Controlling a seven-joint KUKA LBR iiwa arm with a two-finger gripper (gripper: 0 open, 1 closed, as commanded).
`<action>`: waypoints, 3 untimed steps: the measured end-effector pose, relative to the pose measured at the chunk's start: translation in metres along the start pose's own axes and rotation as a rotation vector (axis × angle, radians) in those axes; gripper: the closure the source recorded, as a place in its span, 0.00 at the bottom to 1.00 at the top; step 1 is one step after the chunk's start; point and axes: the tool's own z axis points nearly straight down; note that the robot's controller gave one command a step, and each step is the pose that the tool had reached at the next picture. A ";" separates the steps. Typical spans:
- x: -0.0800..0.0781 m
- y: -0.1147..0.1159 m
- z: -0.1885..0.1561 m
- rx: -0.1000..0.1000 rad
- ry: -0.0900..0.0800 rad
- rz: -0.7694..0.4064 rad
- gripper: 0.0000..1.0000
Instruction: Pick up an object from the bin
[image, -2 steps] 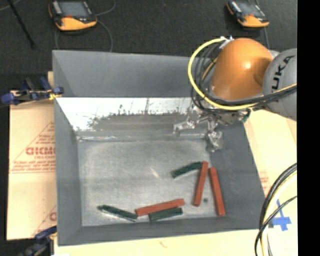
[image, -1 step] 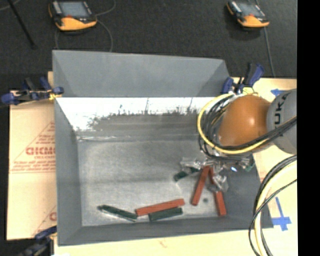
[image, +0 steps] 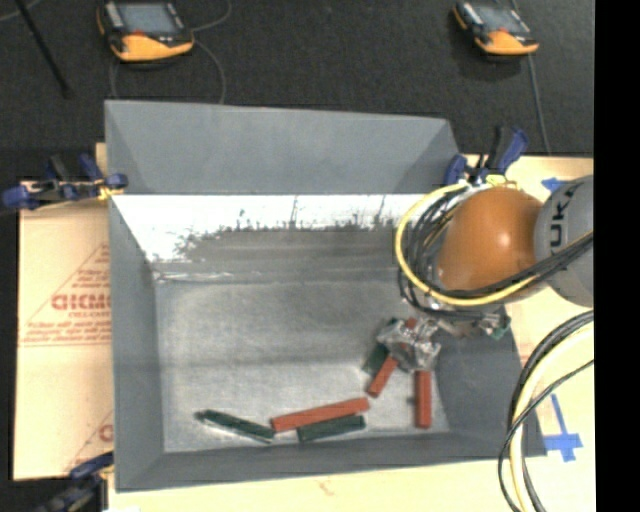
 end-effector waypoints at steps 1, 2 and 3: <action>0.000 0.002 0.002 -0.006 0.001 0.000 0.00; 0.000 0.002 0.001 -0.005 0.002 -0.002 1.00; -0.015 -0.026 0.002 -0.014 0.001 -0.519 1.00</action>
Offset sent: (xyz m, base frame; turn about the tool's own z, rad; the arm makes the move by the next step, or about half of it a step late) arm 0.0000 0.0000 0.0000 0.0000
